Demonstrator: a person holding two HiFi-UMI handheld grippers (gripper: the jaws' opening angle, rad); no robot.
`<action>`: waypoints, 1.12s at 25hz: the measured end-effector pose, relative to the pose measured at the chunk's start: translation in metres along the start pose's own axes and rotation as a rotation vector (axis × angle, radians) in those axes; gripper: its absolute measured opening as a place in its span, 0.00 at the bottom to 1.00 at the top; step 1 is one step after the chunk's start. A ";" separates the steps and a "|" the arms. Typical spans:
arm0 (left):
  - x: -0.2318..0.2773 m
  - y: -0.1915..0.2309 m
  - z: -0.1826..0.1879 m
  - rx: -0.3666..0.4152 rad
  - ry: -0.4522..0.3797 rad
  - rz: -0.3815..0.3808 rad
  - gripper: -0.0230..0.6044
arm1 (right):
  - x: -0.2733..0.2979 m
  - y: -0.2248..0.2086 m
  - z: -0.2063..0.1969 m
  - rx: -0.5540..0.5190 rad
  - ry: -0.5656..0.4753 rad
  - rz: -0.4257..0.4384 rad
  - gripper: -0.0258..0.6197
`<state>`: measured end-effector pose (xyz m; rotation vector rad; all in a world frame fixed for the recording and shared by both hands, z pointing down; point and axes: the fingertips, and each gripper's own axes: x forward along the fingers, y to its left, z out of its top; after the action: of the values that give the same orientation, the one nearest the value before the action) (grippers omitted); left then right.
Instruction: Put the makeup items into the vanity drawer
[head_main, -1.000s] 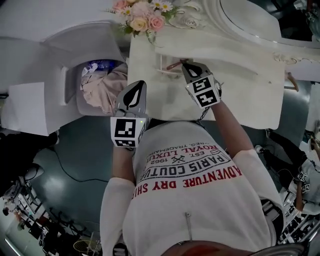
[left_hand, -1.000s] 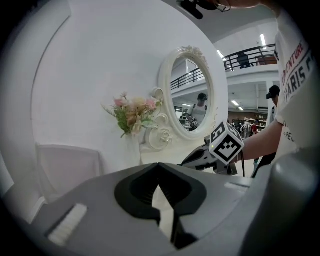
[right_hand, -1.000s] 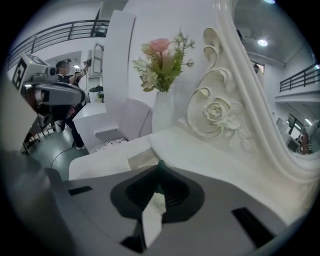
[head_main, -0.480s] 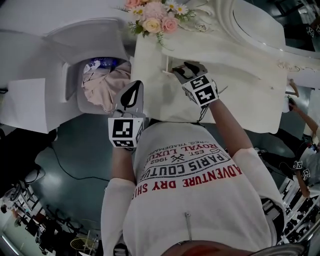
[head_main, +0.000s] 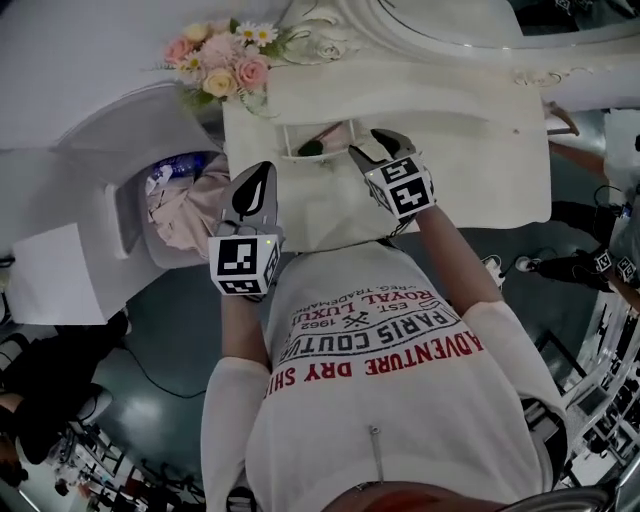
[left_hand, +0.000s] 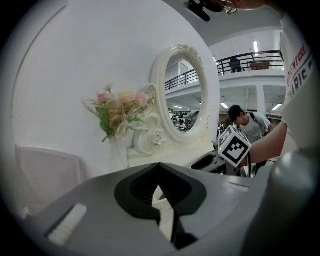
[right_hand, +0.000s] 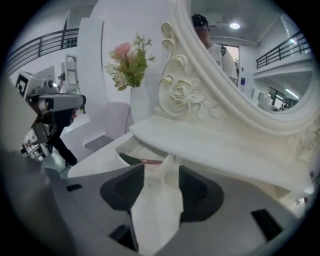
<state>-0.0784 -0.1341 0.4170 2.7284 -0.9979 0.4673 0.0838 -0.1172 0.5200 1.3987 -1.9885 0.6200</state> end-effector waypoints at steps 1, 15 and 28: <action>0.006 -0.006 0.002 0.007 0.003 -0.020 0.05 | -0.006 -0.010 -0.008 0.024 0.006 -0.024 0.33; 0.067 -0.071 -0.008 0.063 0.082 -0.221 0.05 | -0.038 -0.065 -0.134 0.324 0.158 -0.180 0.34; 0.073 -0.069 -0.023 0.048 0.127 -0.216 0.05 | -0.023 -0.072 -0.157 0.379 0.278 -0.211 0.23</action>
<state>0.0143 -0.1188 0.4596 2.7664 -0.6597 0.6231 0.1922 -0.0188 0.6146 1.6140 -1.5333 1.0696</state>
